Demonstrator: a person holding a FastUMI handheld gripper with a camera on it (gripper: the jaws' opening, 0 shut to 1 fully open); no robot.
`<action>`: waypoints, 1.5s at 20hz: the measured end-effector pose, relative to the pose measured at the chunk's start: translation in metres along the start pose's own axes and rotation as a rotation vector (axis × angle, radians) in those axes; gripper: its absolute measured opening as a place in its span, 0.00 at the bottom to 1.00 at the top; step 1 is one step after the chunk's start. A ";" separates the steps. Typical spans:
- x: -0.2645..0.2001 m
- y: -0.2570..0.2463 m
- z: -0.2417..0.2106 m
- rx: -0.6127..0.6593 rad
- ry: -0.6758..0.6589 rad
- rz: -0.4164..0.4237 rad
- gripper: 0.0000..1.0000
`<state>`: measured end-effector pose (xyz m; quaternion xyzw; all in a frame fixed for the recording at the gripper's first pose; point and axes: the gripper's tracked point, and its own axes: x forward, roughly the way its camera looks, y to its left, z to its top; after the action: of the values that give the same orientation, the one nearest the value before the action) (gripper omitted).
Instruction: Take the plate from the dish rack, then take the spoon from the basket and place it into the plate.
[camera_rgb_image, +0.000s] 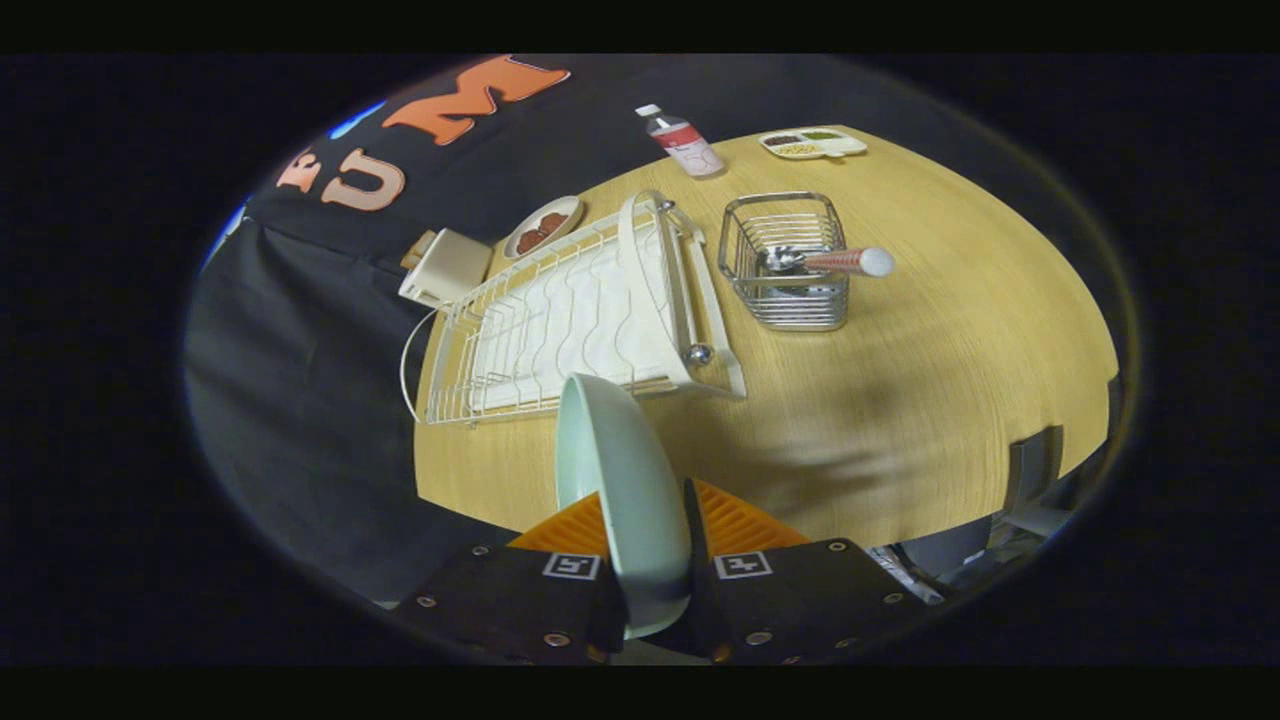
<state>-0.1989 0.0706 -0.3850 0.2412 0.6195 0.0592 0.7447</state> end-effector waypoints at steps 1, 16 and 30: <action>0.004 -0.005 -0.006 0.003 0.009 -0.003 0.27; 0.056 -0.024 -0.021 0.107 -0.024 0.015 0.34; 0.022 -0.049 0.069 -0.074 -0.412 -0.114 0.70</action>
<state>-0.1385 0.0165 -0.4178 0.1852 0.4641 -0.0109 0.8661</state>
